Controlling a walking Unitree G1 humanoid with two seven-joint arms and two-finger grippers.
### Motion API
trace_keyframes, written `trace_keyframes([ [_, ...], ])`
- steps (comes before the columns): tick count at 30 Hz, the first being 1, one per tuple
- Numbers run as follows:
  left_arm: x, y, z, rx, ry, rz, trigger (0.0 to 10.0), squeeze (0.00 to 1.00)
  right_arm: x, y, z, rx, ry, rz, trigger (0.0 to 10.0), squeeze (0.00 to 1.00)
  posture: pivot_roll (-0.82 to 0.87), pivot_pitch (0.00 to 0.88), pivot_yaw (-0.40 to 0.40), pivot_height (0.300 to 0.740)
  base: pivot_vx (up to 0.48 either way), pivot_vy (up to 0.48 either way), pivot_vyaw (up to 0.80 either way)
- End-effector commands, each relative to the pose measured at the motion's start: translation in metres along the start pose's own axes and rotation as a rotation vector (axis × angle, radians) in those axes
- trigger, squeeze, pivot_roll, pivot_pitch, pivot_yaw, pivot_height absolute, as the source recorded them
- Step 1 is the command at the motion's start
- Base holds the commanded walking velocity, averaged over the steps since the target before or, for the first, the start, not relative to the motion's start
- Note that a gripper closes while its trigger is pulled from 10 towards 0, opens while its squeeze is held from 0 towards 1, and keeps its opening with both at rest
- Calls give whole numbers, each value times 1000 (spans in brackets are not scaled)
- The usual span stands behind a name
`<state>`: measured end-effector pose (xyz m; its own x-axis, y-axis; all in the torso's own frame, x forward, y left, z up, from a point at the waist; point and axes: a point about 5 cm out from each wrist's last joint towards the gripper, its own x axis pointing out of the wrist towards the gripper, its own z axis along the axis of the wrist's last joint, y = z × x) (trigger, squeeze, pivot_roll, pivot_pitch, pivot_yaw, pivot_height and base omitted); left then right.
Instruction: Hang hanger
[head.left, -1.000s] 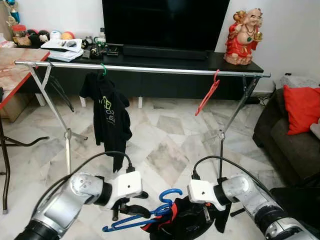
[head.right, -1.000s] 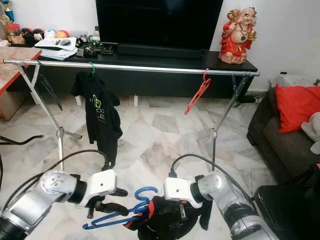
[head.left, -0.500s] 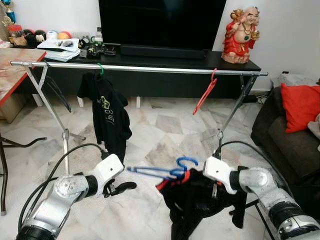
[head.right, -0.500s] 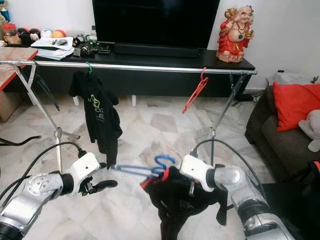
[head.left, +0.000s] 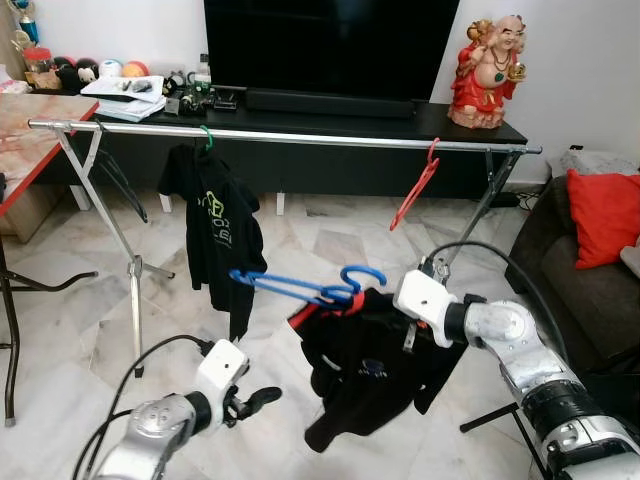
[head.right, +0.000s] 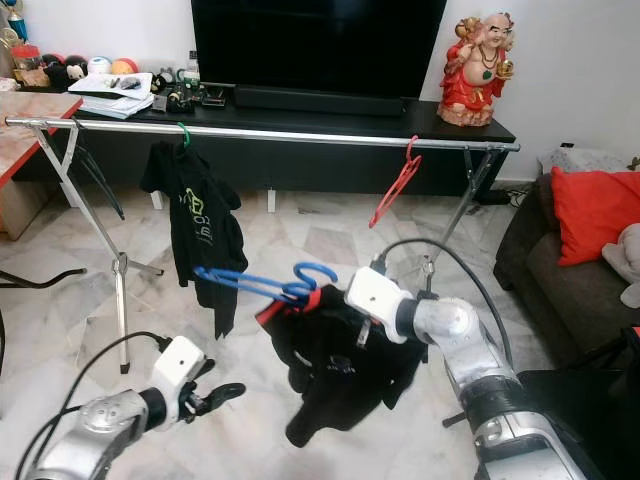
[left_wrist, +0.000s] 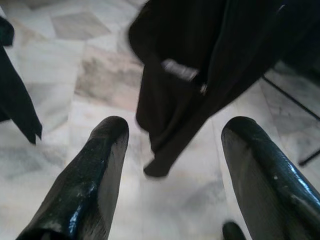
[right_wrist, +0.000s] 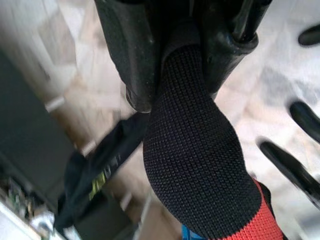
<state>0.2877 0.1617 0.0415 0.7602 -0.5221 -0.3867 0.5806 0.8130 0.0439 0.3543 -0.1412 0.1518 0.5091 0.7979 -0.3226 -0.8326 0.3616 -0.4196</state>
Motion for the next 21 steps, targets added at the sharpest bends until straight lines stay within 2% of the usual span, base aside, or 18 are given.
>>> trace_keyframes([
  [1,4,0,2,-9,-23,8,10000,0,-3,-3,11,-15,-55,-8,0,0,91,33,-105,740,0,0,0],
  [7,14,0,7,-40,-65,36,10000,0,-1,0,23,-14,-97,4,0,0,77,29,-108,740,0,0,0],
  [10,20,2,11,-42,-98,85,10000,0,-1,9,29,-18,-113,44,0,0,73,26,-107,740,0,0,0],
  [21,23,6,16,-46,-154,129,10000,0,-1,20,36,-13,-125,81,0,0,69,22,-108,740,0,0,0],
])
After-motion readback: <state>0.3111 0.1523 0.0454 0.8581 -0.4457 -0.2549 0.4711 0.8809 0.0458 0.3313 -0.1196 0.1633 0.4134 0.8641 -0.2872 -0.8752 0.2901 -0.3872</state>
